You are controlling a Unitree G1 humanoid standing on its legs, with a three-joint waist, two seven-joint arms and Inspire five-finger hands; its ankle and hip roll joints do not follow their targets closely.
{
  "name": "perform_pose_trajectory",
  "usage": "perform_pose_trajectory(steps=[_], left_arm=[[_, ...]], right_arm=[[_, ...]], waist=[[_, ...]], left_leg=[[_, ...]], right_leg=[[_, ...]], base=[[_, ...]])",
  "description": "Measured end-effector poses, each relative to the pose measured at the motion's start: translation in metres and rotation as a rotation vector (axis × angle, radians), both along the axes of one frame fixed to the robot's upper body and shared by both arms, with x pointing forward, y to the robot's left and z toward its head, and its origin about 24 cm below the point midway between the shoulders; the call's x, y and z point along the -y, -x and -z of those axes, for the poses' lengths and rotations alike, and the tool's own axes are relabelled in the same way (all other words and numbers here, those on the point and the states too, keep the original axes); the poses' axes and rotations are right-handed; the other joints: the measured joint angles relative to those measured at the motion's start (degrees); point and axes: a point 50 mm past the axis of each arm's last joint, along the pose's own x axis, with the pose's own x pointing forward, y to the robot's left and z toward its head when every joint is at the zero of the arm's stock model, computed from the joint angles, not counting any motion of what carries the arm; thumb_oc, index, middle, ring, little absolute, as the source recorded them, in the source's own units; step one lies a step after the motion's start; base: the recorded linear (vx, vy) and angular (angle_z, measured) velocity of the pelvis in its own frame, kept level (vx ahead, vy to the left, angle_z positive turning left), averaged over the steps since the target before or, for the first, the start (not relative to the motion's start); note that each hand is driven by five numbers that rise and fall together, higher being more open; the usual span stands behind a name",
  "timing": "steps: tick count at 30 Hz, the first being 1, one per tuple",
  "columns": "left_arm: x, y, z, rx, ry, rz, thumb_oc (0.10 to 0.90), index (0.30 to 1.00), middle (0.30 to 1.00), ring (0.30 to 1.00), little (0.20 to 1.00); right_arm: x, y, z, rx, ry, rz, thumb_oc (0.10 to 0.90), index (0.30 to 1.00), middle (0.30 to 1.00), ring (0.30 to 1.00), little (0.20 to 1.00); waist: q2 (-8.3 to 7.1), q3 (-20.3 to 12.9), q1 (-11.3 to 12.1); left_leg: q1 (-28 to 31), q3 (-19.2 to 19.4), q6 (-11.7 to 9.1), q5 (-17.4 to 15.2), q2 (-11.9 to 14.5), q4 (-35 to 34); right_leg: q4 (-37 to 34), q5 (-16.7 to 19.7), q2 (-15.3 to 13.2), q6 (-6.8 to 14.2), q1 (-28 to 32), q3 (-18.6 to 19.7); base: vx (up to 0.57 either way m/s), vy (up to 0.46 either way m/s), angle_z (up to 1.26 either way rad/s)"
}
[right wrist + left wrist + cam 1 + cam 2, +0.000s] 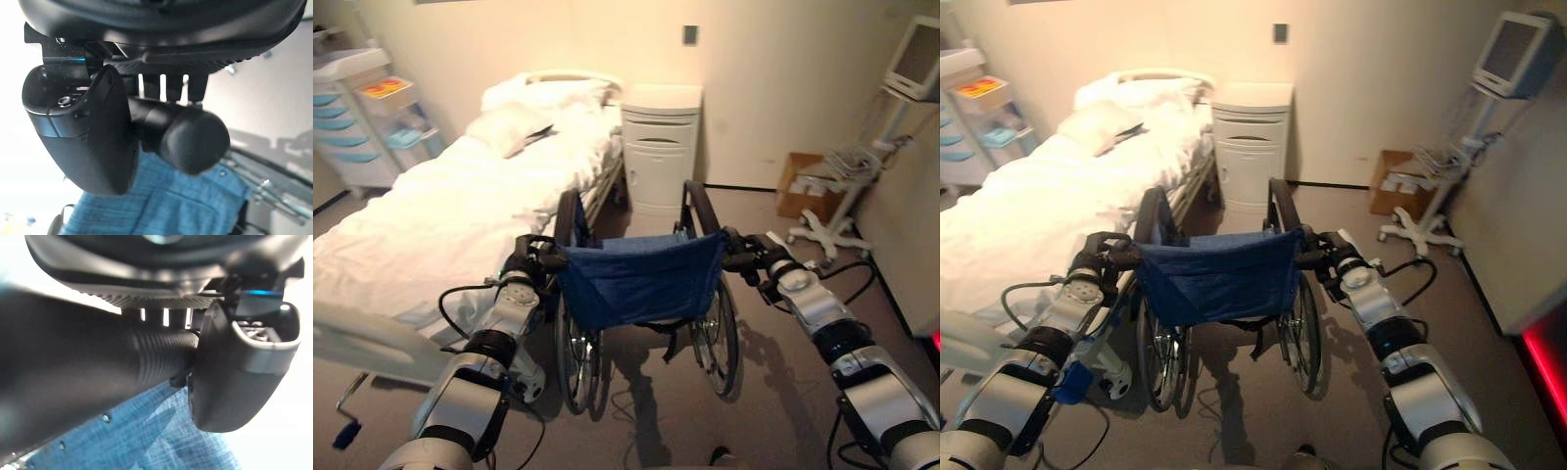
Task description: Push the wheelchair next to the bed
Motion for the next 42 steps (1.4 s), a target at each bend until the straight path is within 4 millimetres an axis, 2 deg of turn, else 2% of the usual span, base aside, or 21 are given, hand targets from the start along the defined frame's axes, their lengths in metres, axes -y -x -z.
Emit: perform_pose_trajectory(steps=[1, 3, 4, 5, 6, 7, 9, 10, 14, 16, 18, 19, 21, 23, 25, 28, 32, 34, 36, 38, 42], left_arm=[[-0.003, 0.001, 0.001, -0.003, -0.006, -0.013, 0.400, 0.300, 0.300, 0.300, 0.300], [-0.015, 0.009, 0.009, -0.041, -0.023, -0.054, 0.400, 0.300, 0.300, 0.300, 0.300], [-0.018, 0.017, 0.018, -0.067, -0.024, -0.073, 0.400, 0.300, 0.300, 0.300, 0.300], [-0.020, 0.020, 0.020, -0.059, -0.018, -0.082, 0.400, 0.300, 0.300, 0.300, 0.300], [-0.023, 0.022, 0.018, -0.044, -0.020, -0.086, 0.400, 0.300, 0.300, 0.300, 0.300], [-0.025, 0.025, 0.019, -0.033, -0.021, -0.092, 0.400, 0.300, 0.300, 0.300, 0.300], [-0.021, 0.025, 0.023, -0.047, -0.019, -0.092, 0.400, 0.300, 0.300, 0.300, 0.300], [-0.018, 0.025, 0.023, -0.045, -0.014, -0.083, 0.400, 0.300, 0.300, 0.300, 0.300], [-0.001, 0.018, 0.019, -0.004, 0.016, -0.034, 0.400, 0.300, 0.300, 0.300, 0.300], [0.003, 0.016, 0.016, 0.007, 0.026, -0.017, 0.400, 0.300, 0.300, 0.300, 0.300], [0.010, 0.015, 0.017, 0.004, 0.043, -0.002, 0.400, 0.300, 0.300, 0.300, 0.300], [0.011, 0.010, 0.011, 0.021, 0.047, 0.011, 0.400, 0.300, 0.300, 0.300, 0.300], [0.000, 0.004, -0.005, 0.047, 0.013, 0.011, 0.400, 0.300, 0.300, 0.300, 0.300], [-0.010, 0.005, -0.009, 0.047, -0.010, 0.000, 0.400, 0.300, 0.300, 0.300, 0.300], [-0.018, 0.006, -0.013, 0.048, -0.028, -0.019, 0.400, 0.300, 0.300, 0.300, 0.300], [-0.022, 0.006, -0.016, 0.055, -0.034, -0.027, 0.400, 0.300, 0.300, 0.300, 0.300], [-0.014, 0.004, -0.014, 0.068, -0.019, -0.030, 0.400, 0.300, 0.300, 0.300, 0.300], [-0.011, 0.003, -0.015, 0.076, -0.015, -0.025, 0.400, 0.300, 0.300, 0.300, 0.300], [-0.009, 0.004, -0.014, 0.080, -0.016, -0.018, 0.400, 0.300, 0.300, 0.300, 0.300], [-0.011, 0.005, -0.015, 0.078, -0.026, -0.020, 0.400, 0.300, 0.300, 0.300, 0.300], [-0.014, 0.005, -0.013, 0.064, -0.029, -0.016, 0.400, 0.300, 0.300, 0.300, 0.300]], right_arm=[[-0.004, 0.000, 0.004, -0.010, -0.010, -0.006, 0.400, 0.300, 0.300, 0.300, 0.300], [-0.017, 0.005, 0.017, -0.036, -0.041, -0.031, 0.400, 0.300, 0.300, 0.300, 0.300], [-0.022, 0.005, 0.022, -0.047, -0.052, -0.036, 0.400, 0.300, 0.300, 0.300, 0.300], [-0.024, 0.003, 0.019, -0.041, -0.048, -0.043, 0.400, 0.300, 0.300, 0.300, 0.300], [-0.026, 0.001, 0.017, -0.033, -0.045, -0.054, 0.400, 0.300, 0.300, 0.300, 0.300], [-0.028, 0.001, 0.018, -0.031, -0.049, -0.058, 0.400, 0.300, 0.300, 0.300, 0.300], [-0.024, 0.005, 0.022, -0.035, -0.040, -0.047, 0.400, 0.300, 0.300, 0.300, 0.300], [-0.021, 0.004, 0.018, -0.022, -0.033, -0.044, 0.400, 0.300, 0.300, 0.300, 0.300], [0.000, 0.007, 0.016, -0.019, -0.003, -0.002, 0.400, 0.300, 0.300, 0.300, 0.300], [0.004, 0.005, 0.012, -0.006, 0.007, 0.007, 0.400, 0.300, 0.300, 0.300, 0.300], [0.012, 0.003, 0.003, 0.019, 0.027, 0.013, 0.400, 0.300, 0.300, 0.300, 0.300], [0.013, 0.002, -0.001, 0.042, 0.017, 0.022, 0.400, 0.300, 0.300, 0.300, 0.300], [0.002, 0.003, 0.007, 0.030, -0.022, 0.015, 0.400, 0.300, 0.300, 0.300, 0.300], [-0.010, 0.003, 0.007, 0.042, -0.054, -0.005, 0.400, 0.300, 0.300, 0.300, 0.300], [-0.019, 0.002, 0.005, 0.061, -0.074, -0.023, 0.400, 0.300, 0.300, 0.300, 0.300], [-0.022, 0.002, 0.004, 0.067, -0.079, -0.030, 0.400, 0.300, 0.300, 0.300, 0.300], [-0.018, -0.003, -0.004, 0.087, -0.031, -0.029, 0.400, 0.300, 0.300, 0.300, 0.300], [-0.014, -0.001, -0.001, 0.076, -0.026, -0.019, 0.400, 0.300, 0.300, 0.300, 0.300], [-0.012, 0.002, 0.005, 0.062, -0.027, -0.016, 0.400, 0.300, 0.300, 0.300, 0.300], [-0.014, 0.006, 0.006, 0.068, -0.038, -0.024, 0.400, 0.300, 0.300, 0.300, 0.300], [-0.014, 0.009, 0.006, 0.072, -0.052, -0.021, 0.400, 0.300, 0.300, 0.300, 0.300]], waist=[[-0.79, -0.2, 0.3], [-2.27, -0.2, 0.7], [-1.67, -0.6, 1.2], [-1.19, -0.9, 2.6], [-2.58, -0.6, 3.0], [-1.91, 0.0, 3.0], [-2.21, 0.1, 1.8], [-1.86, 0.2, 2.0], [0.03, 0.8, 4.2], [0.01, 0.8, 4.8], [2.62, 0.2, 4.8], [3.76, 0.5, 5.0], [0.15, 0.7, 4.7], [-0.88, 0.5, 4.4], [-1.25, 0.3, 3.1], [-1.66, 0.0, 2.2], [1.20, -0.1, 2.7], [1.92, 0.2, 3.1], [1.21, -0.1, 3.0], [0.76, -0.3, 1.1], [-0.58, -0.2, -1.7]], left_leg=[[-0.3, -0.5, -1.3, -0.6, 1.0, 3.3], [-4.8, -2.7, -4.7, 4.0, 1.9, 14.8], [-10.5, -3.4, -4.6, 12.8, 2.3, 21.1], [-11.7, -2.6, -4.8, 12.6, 2.7, 18.9], [-12.1, -1.3, -4.9, 12.0, 1.8, 16.3], [-11.8, 0.1, -3.8, 10.3, 3.1, 10.3], [-11.5, 0.5, -3.9, 10.8, 1.7, -7.7], [-11.3, -0.6, -4.4, 11.2, 1.8, -11.9], [-12.3, -1.8, -6.0, 12.1, 5.2, -16.4], [-10.7, -1.5, -5.8, 12.0, 3.3, -14.0], [-5.7, -2.9, -2.6, 8.3, 0.6, -14.7], [-3.0, -2.5, 1.5, 11.7, -0.4, -19.7], [-1.2, 0.0, 2.5, 12.6, -2.9, -22.5], [-1.4, -0.7, 3.6, 12.3, -4.8, -22.2], [-1.4, -0.5, 4.4, 12.0, -6.0, -22.1], [-0.8, -0.1, 5.5, 11.7, -7.6, -23.1], [-0.7, 0.5, 7.6, 10.4, -7.3, -23.7], [0.3, 1.3, 8.1, 10.2, -6.7, -24.5], [2.1, 0.9, 8.5, 10.5, -7.0, -25.4], [2.3, -2.4, 8.6, 10.3, -7.4, -25.8], [3.3, -6.7, 7.9, 9.7, -8.4, -26.2]], right_leg=[[4.3, -3.6, 0.5, -1.7, -0.8, -0.8], [-0.1, -5.8, 3.2, -1.8, 1.9, 1.3], [-11.0, -4.6, 5.6, 0.3, 6.2, 2.0], [-8.6, -4.7, 5.3, -0.6, 7.2, 0.7], [-6.6, -5.4, 4.1, -1.2, 8.5, 0.8], [-10.0, -5.7, 5.9, -2.6, 11.1, 4.6], [-11.4, -4.6, 5.5, -1.5, 11.9, 7.0], [-11.7, -4.8, 5.7, -1.7, 12.0, 7.5], [-12.5, -5.0, 6.2, -0.9, 12.6, 9.6], [-12.5, -5.0, 4.0, -0.9, 11.2, 9.8], [-13.5, -4.9, 3.0, -0.7, 10.4, 8.9], [-8.5, -4.4, 2.5, 0.2, 9.5, 6.7], [-3.8, -5.8, 0.5, 1.9, 8.4, 3.0], [-6.4, -4.6, 0.1, 5.6, 8.5, 4.0], [-8.9, -3.6, -0.2, 6.3, 9.2, 4.5], [-8.9, -1.7, -1.0, 6.5, 9.0, 4.4], [-4.7, 3.6, -0.9, 7.7, 5.0, 3.8], [1.0, 2.3, -1.2, 7.2, 2.5, 2.9], [4.0, 1.3, -1.6, 7.3, 1.0, 3.5], [0.4, 1.6, -2.3, 7.9, -1.0, 4.8], [-11.3, 5.1, -6.2, 12.9, -3.6, 6.1]], base=[[0.34, -0.024, -0.38], [0.36, 0.028, -0.23], [0.37, 0.094, -0.48], [0.36, 0.121, -0.63], [0.46, 0.239, -0.52], [0.54, 0.383, -0.09], [0.47, 0.363, 0.11], [0.30, 0.226, -0.08], [0.35, 0.311, -0.31], [0.29, 0.318, -0.55], [0.29, 0.320, -0.61], [0.24, 0.270, -0.44], [0.23, 0.268, -0.50], [0.17, 0.202, -0.53], [0.20, 0.242, -0.27], [0.17, 0.235, -0.17], [0.19, 0.120, -0.27], [0.18, -0.030, -0.12], [0.27, -0.128, 0.04], [0.44, -0.304, 0.43], [0.28, -0.222, 0.63]])
